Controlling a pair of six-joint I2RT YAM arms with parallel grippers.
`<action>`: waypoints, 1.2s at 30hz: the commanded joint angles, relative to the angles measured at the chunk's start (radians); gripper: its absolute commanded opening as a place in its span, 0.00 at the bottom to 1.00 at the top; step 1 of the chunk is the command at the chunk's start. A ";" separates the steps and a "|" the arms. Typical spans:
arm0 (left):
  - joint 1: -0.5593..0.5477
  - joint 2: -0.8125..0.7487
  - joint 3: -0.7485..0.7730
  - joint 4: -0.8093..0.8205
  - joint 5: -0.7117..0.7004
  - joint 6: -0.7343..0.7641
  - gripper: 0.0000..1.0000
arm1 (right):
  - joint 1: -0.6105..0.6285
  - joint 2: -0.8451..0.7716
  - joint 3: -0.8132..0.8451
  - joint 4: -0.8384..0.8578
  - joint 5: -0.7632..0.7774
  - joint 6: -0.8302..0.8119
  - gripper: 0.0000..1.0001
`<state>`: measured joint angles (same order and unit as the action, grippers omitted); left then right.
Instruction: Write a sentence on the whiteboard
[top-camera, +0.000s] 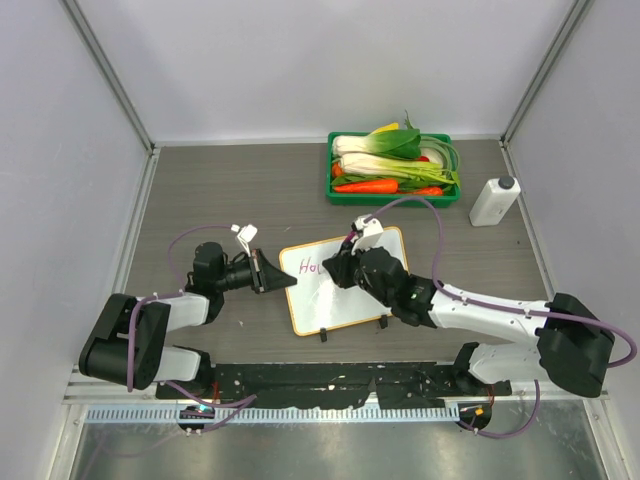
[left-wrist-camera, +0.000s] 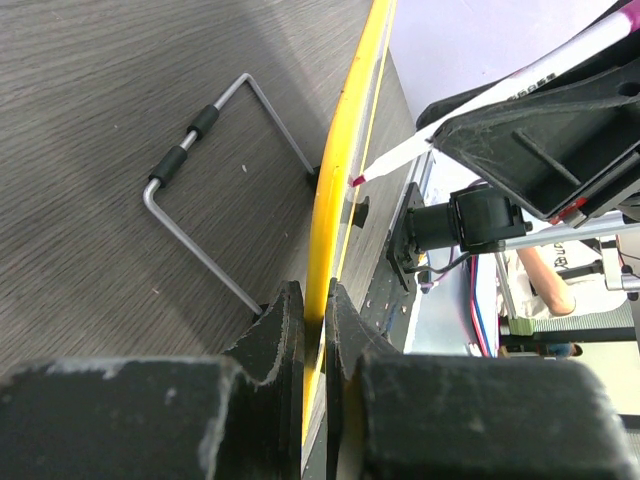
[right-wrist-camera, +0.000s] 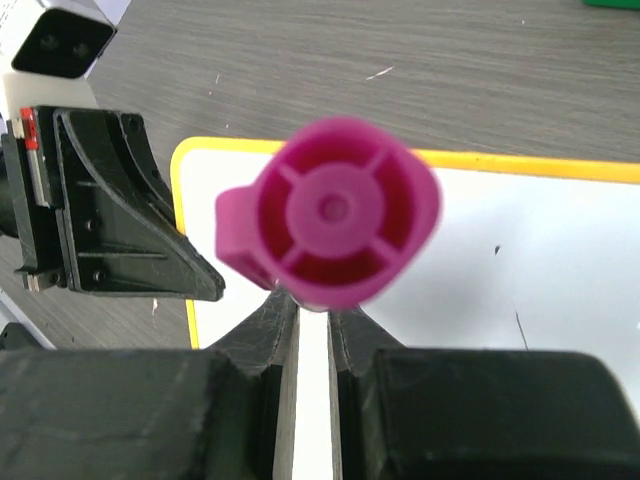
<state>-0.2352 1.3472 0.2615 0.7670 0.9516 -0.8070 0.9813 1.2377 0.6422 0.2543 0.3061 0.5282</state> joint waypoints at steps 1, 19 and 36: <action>0.000 0.017 0.012 -0.046 -0.066 0.031 0.00 | -0.001 -0.021 -0.039 -0.021 -0.024 0.007 0.01; 0.000 0.012 0.012 -0.052 -0.068 0.032 0.00 | -0.003 -0.106 -0.006 0.060 0.007 -0.011 0.01; 0.000 0.009 0.010 -0.051 -0.070 0.032 0.00 | -0.021 -0.012 0.025 0.114 0.037 0.001 0.01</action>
<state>-0.2352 1.3476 0.2615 0.7681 0.9531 -0.8066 0.9646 1.2140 0.6331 0.2897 0.3138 0.5240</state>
